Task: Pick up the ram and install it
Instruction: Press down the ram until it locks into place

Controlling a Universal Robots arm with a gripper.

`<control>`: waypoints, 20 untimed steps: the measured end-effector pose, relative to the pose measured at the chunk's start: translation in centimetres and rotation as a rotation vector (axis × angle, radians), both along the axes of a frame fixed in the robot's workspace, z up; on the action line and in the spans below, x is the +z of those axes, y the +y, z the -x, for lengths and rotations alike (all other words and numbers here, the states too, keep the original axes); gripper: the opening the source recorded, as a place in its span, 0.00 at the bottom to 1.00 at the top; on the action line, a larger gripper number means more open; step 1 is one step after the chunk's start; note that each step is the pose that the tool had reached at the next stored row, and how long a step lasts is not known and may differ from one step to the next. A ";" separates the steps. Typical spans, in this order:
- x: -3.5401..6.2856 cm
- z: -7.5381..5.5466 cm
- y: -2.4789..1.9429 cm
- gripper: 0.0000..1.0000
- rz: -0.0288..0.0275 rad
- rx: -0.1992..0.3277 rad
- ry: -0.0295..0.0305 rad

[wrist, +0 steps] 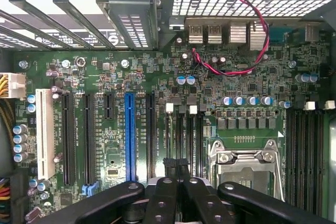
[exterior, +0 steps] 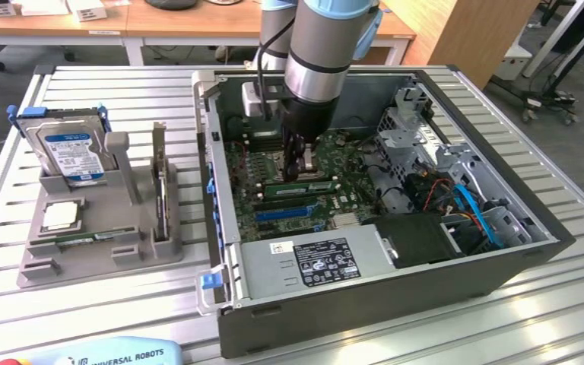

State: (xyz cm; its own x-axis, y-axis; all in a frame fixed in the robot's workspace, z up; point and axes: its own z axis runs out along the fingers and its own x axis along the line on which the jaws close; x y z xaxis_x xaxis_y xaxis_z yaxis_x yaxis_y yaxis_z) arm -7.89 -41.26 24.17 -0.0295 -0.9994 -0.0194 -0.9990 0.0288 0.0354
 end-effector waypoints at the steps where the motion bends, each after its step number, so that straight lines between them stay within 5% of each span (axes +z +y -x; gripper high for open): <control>1: 0.00 0.0 0.00 0.10 0.0000 0.000 0.0000; 20: -0.58 0.0 0.00 0.10 -0.0002 0.000 -0.0001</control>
State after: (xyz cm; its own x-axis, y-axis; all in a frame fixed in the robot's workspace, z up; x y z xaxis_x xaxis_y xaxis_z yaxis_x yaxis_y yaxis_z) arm -7.89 -41.25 23.59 -0.0294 -0.9994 -0.0196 -0.9990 0.0287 0.0353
